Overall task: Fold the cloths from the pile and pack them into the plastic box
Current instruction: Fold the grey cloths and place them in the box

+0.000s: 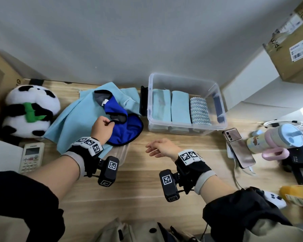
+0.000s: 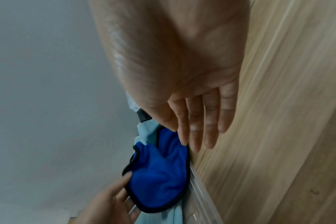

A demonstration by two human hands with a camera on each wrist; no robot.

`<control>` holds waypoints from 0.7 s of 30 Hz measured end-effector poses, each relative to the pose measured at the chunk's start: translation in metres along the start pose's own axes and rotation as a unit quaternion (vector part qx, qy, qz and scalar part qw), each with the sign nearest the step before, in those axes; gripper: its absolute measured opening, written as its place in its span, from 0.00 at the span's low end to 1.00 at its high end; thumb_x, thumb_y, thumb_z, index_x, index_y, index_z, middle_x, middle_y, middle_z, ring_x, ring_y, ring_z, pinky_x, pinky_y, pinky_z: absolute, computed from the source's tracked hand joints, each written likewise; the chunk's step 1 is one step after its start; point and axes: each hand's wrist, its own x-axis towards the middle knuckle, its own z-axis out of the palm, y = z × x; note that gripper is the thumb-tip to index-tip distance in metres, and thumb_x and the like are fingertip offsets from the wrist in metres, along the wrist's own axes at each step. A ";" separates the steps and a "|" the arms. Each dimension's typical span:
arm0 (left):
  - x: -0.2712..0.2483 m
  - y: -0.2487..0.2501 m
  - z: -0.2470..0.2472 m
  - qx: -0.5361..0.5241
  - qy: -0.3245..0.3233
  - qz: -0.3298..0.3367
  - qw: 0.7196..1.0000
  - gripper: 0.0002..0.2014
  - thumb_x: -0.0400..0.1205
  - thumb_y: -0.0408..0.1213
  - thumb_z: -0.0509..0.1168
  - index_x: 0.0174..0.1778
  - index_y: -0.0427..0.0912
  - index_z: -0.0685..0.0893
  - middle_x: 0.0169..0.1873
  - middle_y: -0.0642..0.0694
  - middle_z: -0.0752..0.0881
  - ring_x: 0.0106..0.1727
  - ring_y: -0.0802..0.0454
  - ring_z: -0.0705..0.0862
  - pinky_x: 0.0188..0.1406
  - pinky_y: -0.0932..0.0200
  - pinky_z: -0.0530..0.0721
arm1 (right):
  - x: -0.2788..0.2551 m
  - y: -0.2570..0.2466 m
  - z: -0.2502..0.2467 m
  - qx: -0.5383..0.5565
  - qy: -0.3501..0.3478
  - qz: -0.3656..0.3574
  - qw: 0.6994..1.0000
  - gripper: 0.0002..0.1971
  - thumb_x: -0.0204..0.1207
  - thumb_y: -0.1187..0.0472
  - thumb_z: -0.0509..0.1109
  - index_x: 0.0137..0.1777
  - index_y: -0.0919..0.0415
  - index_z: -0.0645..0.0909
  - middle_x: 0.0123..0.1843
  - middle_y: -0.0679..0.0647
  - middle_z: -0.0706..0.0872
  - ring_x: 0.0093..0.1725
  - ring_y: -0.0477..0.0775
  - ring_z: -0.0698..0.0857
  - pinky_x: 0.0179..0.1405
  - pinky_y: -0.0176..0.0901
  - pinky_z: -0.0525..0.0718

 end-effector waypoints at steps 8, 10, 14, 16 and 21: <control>-0.060 0.082 -0.007 -0.223 -0.168 0.059 0.958 0.18 0.78 0.31 0.68 0.27 0.44 0.67 0.28 0.40 0.80 0.30 0.49 0.83 0.27 0.62 0.85 | -0.019 -0.028 0.019 -0.126 0.153 -0.287 0.937 0.38 0.61 0.45 0.78 0.71 0.53 0.69 0.67 0.51 0.78 0.67 0.51 0.77 0.70 0.47 0.75; -0.079 0.103 -0.009 -0.236 -0.166 0.112 0.951 0.17 0.78 0.30 0.69 0.29 0.44 0.68 0.19 0.49 0.81 0.22 0.57 0.81 0.23 0.67 0.81 | -0.029 -0.036 0.019 -0.066 0.199 -0.312 0.927 0.30 0.60 0.44 0.76 0.62 0.53 0.76 0.56 0.52 0.86 0.56 0.54 0.84 0.60 0.54 0.82; -0.111 0.139 -0.020 -0.299 -0.123 0.177 0.930 0.12 0.78 0.30 0.69 0.39 0.47 0.71 0.24 0.47 0.83 0.20 0.59 0.80 0.26 0.67 0.81 | -0.051 -0.039 0.000 0.018 0.258 -0.330 0.908 0.18 0.65 0.47 0.70 0.51 0.57 0.83 0.44 0.58 0.89 0.45 0.57 0.86 0.50 0.57 0.84; -0.120 0.150 -0.024 -0.315 -0.099 0.202 0.922 0.11 0.79 0.32 0.67 0.44 0.51 0.72 0.28 0.44 0.82 0.24 0.57 0.80 0.30 0.65 0.81 | -0.059 -0.032 -0.015 0.035 0.255 -0.348 0.902 0.08 0.71 0.57 0.70 0.48 0.57 0.83 0.41 0.53 0.88 0.43 0.49 0.83 0.49 0.54 0.82; -0.127 0.150 -0.010 -0.205 -0.108 0.192 0.954 0.14 0.81 0.26 0.56 0.39 0.47 0.82 0.33 0.49 0.82 0.35 0.57 0.78 0.40 0.63 0.76 | -0.089 -0.011 -0.045 0.046 0.262 -0.366 0.892 0.13 0.74 0.74 0.63 0.47 0.57 0.84 0.39 0.45 0.85 0.40 0.33 0.81 0.46 0.31 0.79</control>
